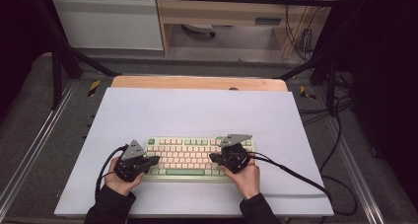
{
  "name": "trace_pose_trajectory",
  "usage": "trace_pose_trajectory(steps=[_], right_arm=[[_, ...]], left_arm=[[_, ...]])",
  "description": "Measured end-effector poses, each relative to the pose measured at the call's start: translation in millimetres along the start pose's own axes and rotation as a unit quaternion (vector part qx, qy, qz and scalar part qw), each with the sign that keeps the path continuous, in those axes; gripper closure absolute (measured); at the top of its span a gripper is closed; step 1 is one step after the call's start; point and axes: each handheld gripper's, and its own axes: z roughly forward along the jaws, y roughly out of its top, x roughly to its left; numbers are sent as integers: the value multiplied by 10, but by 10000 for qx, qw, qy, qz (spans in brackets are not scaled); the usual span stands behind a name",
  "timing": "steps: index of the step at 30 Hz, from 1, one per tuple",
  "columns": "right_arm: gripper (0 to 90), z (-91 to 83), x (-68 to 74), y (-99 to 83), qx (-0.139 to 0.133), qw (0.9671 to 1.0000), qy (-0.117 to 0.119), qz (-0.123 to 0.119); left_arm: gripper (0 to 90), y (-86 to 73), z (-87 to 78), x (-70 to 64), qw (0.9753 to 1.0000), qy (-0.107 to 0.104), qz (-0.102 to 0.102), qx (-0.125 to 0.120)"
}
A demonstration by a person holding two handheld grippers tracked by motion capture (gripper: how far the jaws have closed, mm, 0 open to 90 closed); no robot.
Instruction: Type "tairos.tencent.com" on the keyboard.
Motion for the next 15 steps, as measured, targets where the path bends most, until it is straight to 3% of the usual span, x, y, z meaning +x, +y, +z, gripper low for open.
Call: trace_pose_trajectory(steps=[15], right_arm=[[900,-151,-63,-196,-35,9999,72,107]], left_arm=[[900,65,108,-40,10000,17,13,10]])
